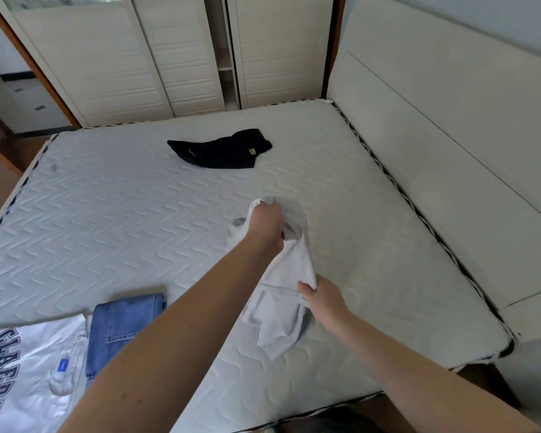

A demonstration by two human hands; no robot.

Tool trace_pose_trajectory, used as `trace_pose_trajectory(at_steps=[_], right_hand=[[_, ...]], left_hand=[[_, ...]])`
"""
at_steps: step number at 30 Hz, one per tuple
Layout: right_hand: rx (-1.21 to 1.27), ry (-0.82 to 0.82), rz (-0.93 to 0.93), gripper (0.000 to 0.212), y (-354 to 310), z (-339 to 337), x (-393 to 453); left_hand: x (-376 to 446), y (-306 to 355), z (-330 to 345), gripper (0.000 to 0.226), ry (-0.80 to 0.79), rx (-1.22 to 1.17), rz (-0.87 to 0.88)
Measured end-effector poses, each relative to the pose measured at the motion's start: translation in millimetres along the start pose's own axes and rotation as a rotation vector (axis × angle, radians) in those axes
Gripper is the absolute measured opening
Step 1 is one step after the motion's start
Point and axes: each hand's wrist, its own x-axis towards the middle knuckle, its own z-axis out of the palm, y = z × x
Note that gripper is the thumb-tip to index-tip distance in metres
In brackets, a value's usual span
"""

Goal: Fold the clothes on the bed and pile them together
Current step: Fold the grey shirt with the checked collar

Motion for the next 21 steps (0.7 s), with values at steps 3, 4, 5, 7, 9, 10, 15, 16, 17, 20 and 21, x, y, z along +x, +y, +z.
trace_pose_trajectory(at_steps=[3,4,5,7,9,10,15,16,17,20,21], right_hand=[[0.051,0.008,0.013,0.028,-13.9,-14.8,6.2],[0.101,-0.025,0.023,0.028,-18.1,-22.6,5.5],[0.189,-0.054,0.034,0.026,-22.8,-30.1,4.0],[0.416,-0.096,0.037,0.026,-33.8,-43.2,2.9],[0.620,-0.137,0.016,0.025,-49.2,-52.9,5.1],[0.724,-0.159,0.022,0.024,-57.1,-54.9,7.9],[1.048,-0.205,0.102,0.025,-82.1,-51.5,15.0],[1.107,-0.210,0.115,0.025,-83.6,-49.6,16.3],[1.167,-0.220,0.123,0.025,-84.8,-47.4,17.0],[1.276,-0.259,0.135,0.025,-84.1,-42.7,18.1],[1.275,-0.281,0.131,0.024,-83.2,-41.8,17.9]], left_hand=[[3.2,6.8,0.9,0.017,-0.023,-0.054,0.012],[4.6,7.7,-2.1,0.014,-0.051,-0.084,0.032],[4.5,7.6,-6.6,0.015,-0.097,-0.097,0.059],[7.1,-1.6,-17.7,0.020,-0.178,0.003,0.127],[6.2,-19.7,-27.8,0.028,-0.228,0.211,0.205],[4.0,-31.7,-32.6,0.033,-0.245,0.298,0.229],[-15.4,-91.1,-52.5,0.069,-0.201,0.246,0.171],[-20.8,-101.6,-57.0,0.078,-0.211,0.158,0.122],[-26.0,-111.2,-60.8,0.087,-0.243,0.065,0.072],[-36.7,-130.1,-65.1,0.098,-0.369,-0.012,0.060],[-38.0,-134.2,-64.7,0.097,-0.398,0.007,0.084]])
